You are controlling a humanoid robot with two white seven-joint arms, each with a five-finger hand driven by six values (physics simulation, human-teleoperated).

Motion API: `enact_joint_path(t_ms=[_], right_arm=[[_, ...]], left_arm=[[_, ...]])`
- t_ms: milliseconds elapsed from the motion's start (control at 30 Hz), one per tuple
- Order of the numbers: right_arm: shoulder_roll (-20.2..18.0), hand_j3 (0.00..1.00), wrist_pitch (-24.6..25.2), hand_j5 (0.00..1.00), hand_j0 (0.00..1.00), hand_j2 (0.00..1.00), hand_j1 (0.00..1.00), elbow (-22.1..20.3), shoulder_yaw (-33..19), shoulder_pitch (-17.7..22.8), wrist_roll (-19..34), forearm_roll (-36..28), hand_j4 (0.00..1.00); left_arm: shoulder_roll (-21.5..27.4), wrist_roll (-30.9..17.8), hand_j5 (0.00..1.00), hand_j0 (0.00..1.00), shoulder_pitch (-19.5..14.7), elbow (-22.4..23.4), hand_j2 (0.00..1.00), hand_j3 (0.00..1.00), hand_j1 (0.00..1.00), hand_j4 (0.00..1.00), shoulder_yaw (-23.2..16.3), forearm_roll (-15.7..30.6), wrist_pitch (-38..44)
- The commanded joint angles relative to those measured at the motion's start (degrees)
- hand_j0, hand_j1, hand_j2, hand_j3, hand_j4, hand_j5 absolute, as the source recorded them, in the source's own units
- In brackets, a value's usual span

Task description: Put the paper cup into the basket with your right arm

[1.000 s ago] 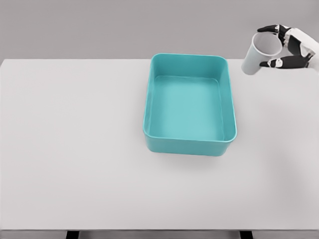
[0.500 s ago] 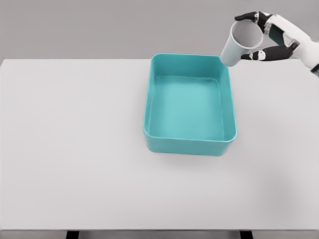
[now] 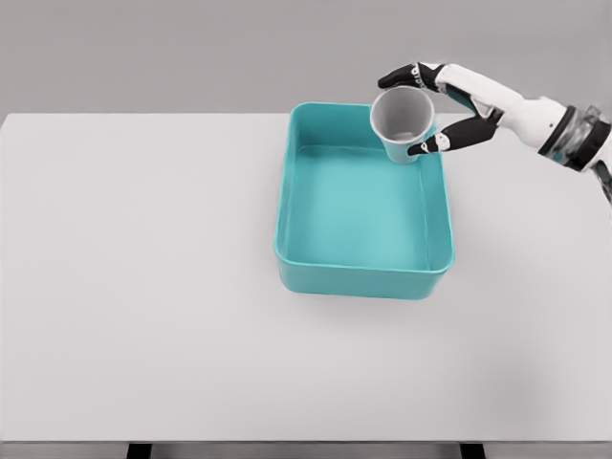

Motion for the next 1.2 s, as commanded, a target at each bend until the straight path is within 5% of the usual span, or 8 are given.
enact_joint_path(t_ms=[0, 300, 333, 633, 733, 867, 967, 1167], right_arm=[[1.01, 0.79, -0.26, 0.79, 0.79, 0.79, 0.79, -0.78, 1.06, 0.00, -0.03, 3.46, 0.79], [2.86, 0.77, 3.78, 0.77, 0.77, 0.77, 0.77, -7.90, 4.84, -1.05, -0.03, 35.71, 0.77], [2.86, 1.00, 5.80, 1.00, 1.00, 1.00, 1.00, -9.30, 4.76, -1.23, -0.03, 36.86, 1.00], [2.50, 1.00, 7.83, 1.00, 1.00, 1.00, 1.00, -12.64, 4.67, -1.32, -0.03, 35.99, 1.00], [1.63, 1.00, 2.30, 1.00, 1.00, 1.00, 1.00, -12.73, 1.25, -1.06, -0.03, 22.20, 1.00], [-0.31, 1.00, -5.71, 1.00, 1.00, 1.00, 1.00, -8.95, -11.93, 2.98, -0.03, -6.55, 1.00], [-0.40, 1.00, -5.09, 1.00, 1.00, 1.00, 1.00, -4.74, -25.73, 12.65, -0.03, -5.95, 1.00], [-0.31, 1.00, -5.01, 1.00, 1.00, 1.00, 1.00, 3.70, -27.24, 15.56, -0.03, 7.41, 1.00]], left_arm=[[0.00, -0.01, 1.00, 1.00, 0.00, 0.00, 1.00, 1.00, 1.00, 1.00, 0.00, -0.01, -0.01], [0.00, -0.01, 1.00, 1.00, 0.00, 0.00, 1.00, 1.00, 1.00, 1.00, 0.00, -0.01, 0.08], [0.00, -0.01, 1.00, 1.00, 0.00, 0.00, 1.00, 1.00, 1.00, 1.00, 0.00, -0.01, -0.01], [0.00, -0.01, 1.00, 1.00, 0.00, 0.00, 1.00, 1.00, 1.00, 1.00, 0.00, -0.01, -0.01], [0.00, -0.01, 1.00, 1.00, 0.00, 0.00, 1.00, 1.00, 1.00, 1.00, 0.00, -0.01, -0.01], [0.00, -0.01, 1.00, 1.00, 0.00, 0.00, 1.00, 1.00, 1.00, 1.00, 0.00, -0.01, -0.01], [0.00, -0.01, 1.00, 1.00, 0.00, 0.00, 1.00, 1.00, 1.00, 1.00, 0.00, -0.01, -0.01], [0.00, -0.01, 1.00, 1.00, 0.00, 0.00, 1.00, 1.00, 1.00, 1.00, 0.00, -0.01, 0.00]])
